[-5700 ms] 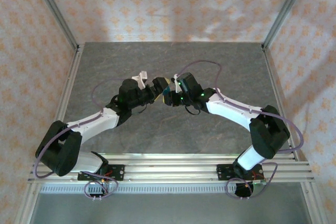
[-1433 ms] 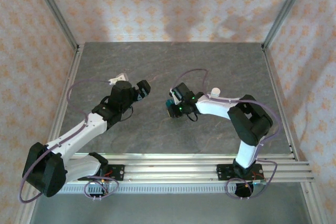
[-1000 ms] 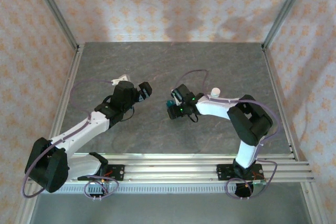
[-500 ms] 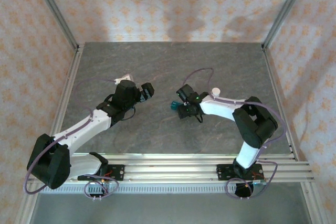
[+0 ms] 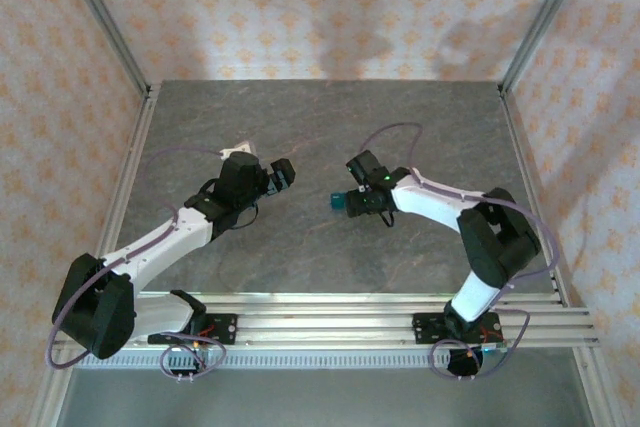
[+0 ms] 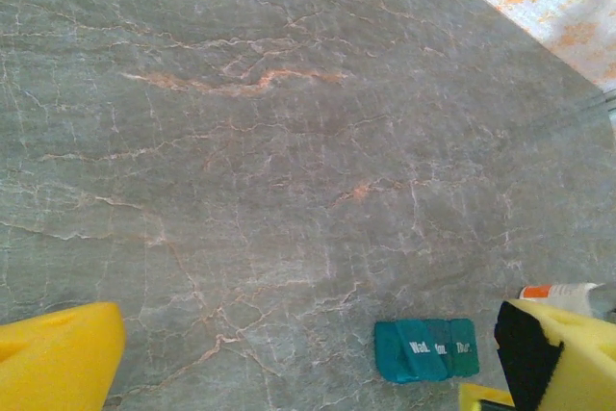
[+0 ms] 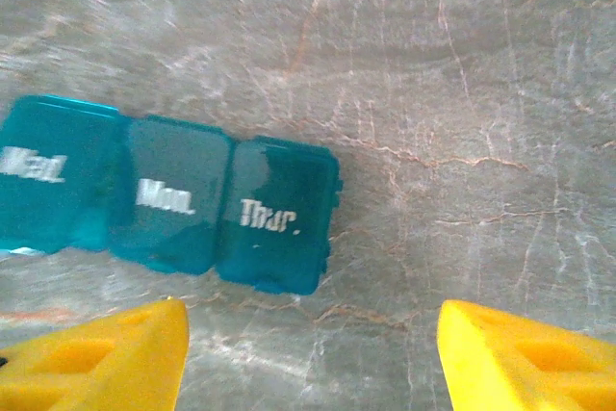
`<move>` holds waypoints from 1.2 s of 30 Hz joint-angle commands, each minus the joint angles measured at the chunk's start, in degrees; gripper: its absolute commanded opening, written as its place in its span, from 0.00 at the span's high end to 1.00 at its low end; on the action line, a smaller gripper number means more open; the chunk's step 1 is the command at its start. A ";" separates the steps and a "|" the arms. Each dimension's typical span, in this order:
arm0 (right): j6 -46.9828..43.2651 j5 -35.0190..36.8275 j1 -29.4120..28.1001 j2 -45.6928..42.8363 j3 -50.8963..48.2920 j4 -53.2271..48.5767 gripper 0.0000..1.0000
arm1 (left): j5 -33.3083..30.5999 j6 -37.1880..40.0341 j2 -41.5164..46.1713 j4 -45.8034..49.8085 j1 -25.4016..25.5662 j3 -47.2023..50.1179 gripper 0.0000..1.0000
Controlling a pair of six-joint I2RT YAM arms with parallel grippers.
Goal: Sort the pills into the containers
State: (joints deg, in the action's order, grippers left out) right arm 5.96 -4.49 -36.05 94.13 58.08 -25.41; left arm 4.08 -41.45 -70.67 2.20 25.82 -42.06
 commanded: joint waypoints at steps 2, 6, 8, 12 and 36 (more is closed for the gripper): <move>1.44 -1.82 0.60 -5.14 1.31 -2.16 0.32 | 0.50 2.82 -1.23 1.98 -0.18 -2.48 0.00; 3.71 -2.49 1.93 -5.51 2.39 -2.18 0.33 | 1.88 5.91 -3.15 4.49 -0.01 -4.88 0.00; 5.75 -2.96 3.18 -4.16 3.55 -2.15 0.34 | 2.70 8.15 -4.95 6.71 0.38 -6.85 0.00; 8.21 -3.11 4.41 -0.81 5.73 -1.95 0.36 | 2.29 13.32 -8.32 10.25 2.16 -10.03 0.00; 10.07 -3.68 5.35 8.17 4.10 1.63 0.39 | -4.54 30.92 -21.93 18.81 13.63 -19.21 0.00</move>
State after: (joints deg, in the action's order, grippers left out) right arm 15.35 -8.69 -31.07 101.23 63.09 -24.21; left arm 0.99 -13.43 -91.88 19.66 38.68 -59.55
